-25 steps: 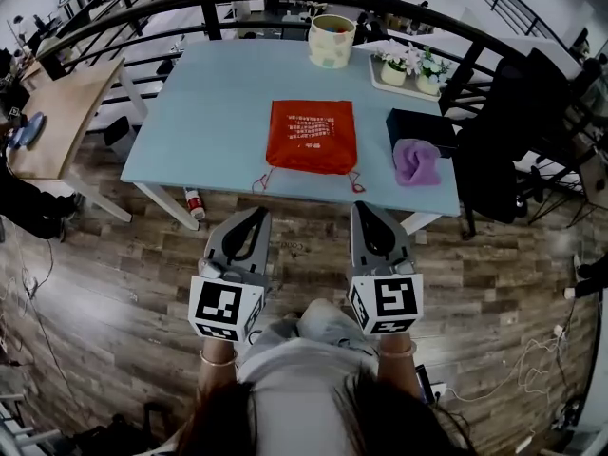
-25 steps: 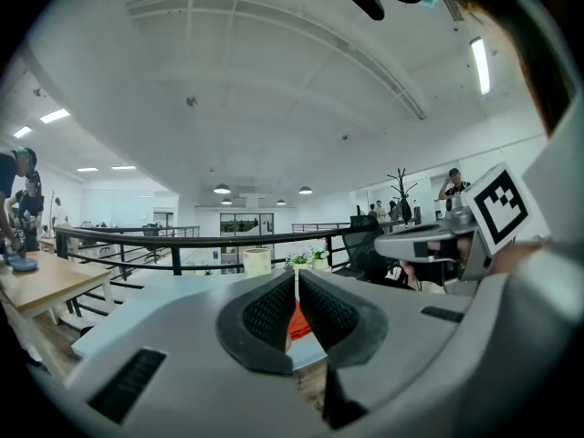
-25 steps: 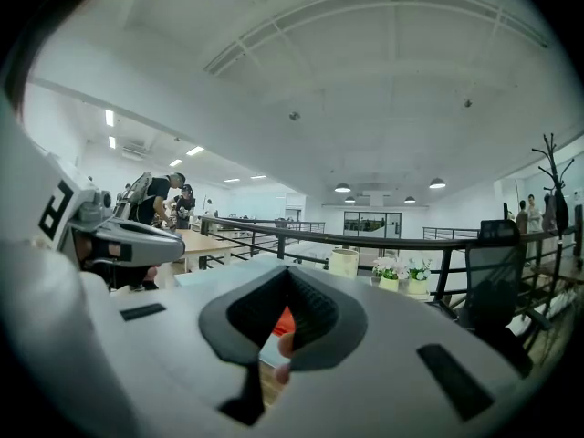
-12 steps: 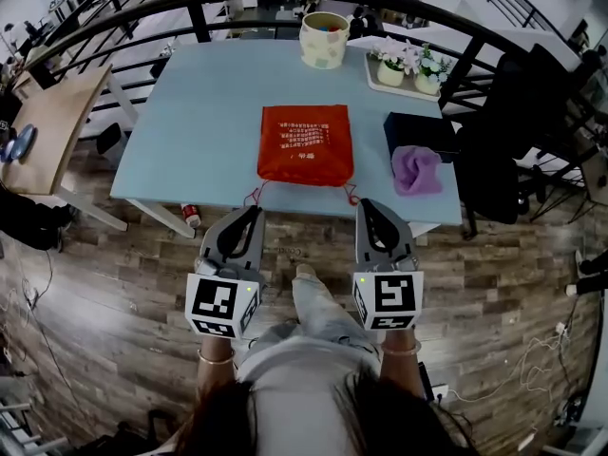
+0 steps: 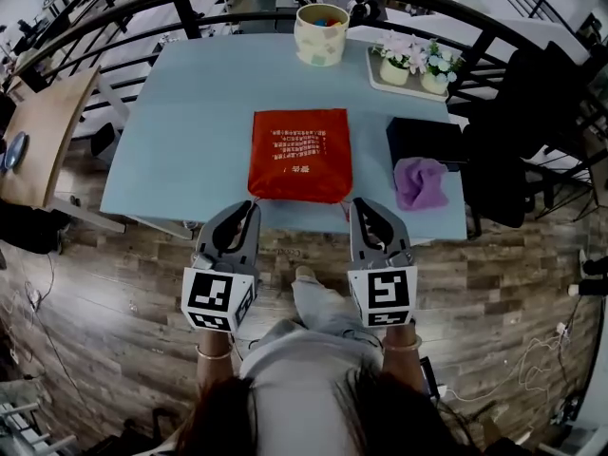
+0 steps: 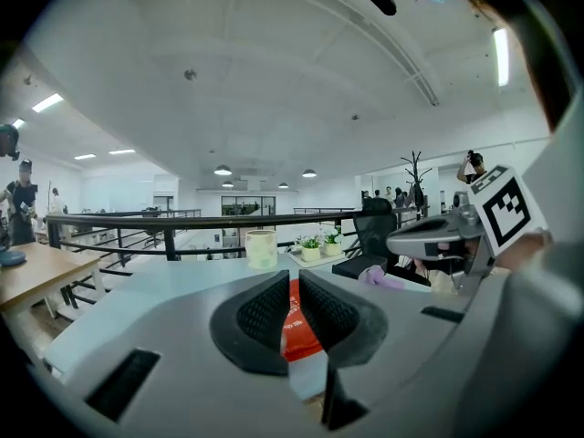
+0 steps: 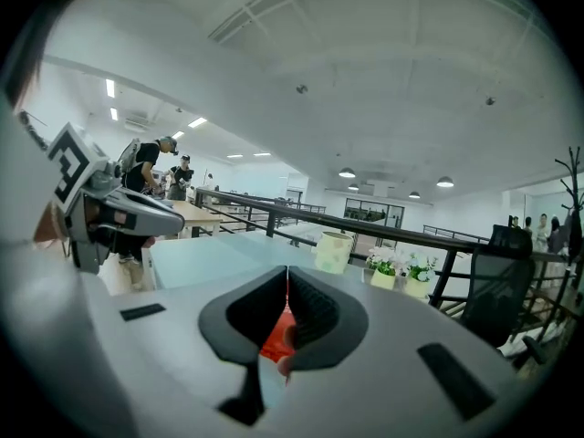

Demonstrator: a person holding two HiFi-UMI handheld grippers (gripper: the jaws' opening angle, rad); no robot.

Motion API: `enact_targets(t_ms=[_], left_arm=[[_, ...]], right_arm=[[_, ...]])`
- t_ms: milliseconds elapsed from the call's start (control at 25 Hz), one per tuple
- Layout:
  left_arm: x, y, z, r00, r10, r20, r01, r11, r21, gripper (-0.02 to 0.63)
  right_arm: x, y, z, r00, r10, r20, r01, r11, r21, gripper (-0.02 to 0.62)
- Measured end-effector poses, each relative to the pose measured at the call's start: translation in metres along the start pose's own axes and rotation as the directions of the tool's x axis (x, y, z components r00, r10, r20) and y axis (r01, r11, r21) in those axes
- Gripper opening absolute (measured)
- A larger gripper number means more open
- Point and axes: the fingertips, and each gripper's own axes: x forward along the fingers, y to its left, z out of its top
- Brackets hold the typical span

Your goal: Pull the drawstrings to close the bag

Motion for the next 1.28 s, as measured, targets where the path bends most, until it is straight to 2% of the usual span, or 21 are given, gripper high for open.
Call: enact_targets(t_ms=[640, 1040, 1160, 1280], left_arm=[[0.068, 0.025, -0.045, 0.987, 0.001, -0.159, -0.003, 1.000, -0.009, 0.028], [0.085, 0.037, -0.094, 0.955, -0.021, -0.296, 0.010, 0.999, -0.036, 0.075], [0.089, 0.041, -0.109, 0.940, -0.030, -0.340, 0.018, 0.999, -0.037, 0.089], [0.091, 0.045, -0.122, 0.926, -0.036, -0.375, 0.020, 0.999, -0.045, 0.098]], right_arm=[[0.062, -0.024, -0.059, 0.983, 0.123, -0.137, -0.121, 0.992, 0.019, 0.026], [0.088, -0.016, -0.109, 0.948, 0.190, -0.256, -0.196, 0.981, 0.002, 0.029], [0.094, -0.013, -0.122, 0.930, 0.211, -0.300, -0.226, 0.974, -0.015, 0.066], [0.098, -0.008, -0.131, 0.912, 0.224, -0.343, -0.248, 0.968, -0.028, 0.077]])
